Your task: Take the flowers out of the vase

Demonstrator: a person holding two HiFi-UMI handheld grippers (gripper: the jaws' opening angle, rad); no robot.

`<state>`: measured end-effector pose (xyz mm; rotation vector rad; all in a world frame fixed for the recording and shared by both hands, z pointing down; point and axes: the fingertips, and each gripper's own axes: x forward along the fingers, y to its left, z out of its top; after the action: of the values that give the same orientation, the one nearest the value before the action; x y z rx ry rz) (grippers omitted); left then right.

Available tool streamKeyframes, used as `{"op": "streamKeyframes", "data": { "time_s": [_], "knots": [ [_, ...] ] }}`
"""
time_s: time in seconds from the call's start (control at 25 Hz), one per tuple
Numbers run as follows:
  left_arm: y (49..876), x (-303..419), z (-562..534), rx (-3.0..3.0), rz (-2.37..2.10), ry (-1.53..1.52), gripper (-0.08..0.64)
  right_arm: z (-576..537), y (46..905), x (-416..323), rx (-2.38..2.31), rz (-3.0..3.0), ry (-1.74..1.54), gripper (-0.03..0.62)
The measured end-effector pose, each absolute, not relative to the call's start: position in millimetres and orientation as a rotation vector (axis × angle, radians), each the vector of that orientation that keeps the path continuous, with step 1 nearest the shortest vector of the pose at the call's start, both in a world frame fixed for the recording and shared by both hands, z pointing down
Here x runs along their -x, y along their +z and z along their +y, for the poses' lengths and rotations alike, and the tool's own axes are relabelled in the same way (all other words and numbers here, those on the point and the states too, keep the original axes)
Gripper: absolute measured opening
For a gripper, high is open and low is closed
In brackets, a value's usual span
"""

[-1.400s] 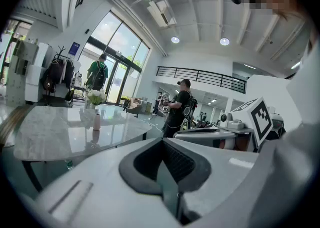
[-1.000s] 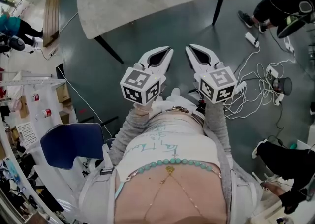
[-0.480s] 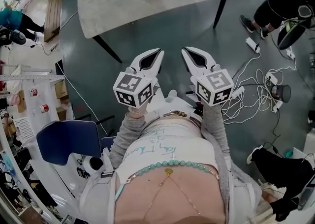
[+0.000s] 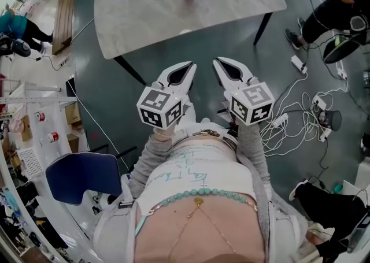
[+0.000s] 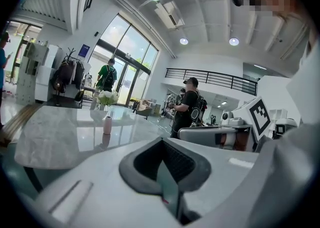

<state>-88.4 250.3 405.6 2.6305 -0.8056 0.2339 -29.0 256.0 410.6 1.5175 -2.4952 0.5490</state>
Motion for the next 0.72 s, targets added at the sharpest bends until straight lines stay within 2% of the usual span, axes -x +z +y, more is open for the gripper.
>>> {"op": "streamKeyframes", "data": {
  "time_s": [0.72],
  "knots": [
    [403,120,154,-2.646,-0.789,0.205,0.000,155,411,59,-1.565,-2.459,0.523,0.026]
  ]
}}
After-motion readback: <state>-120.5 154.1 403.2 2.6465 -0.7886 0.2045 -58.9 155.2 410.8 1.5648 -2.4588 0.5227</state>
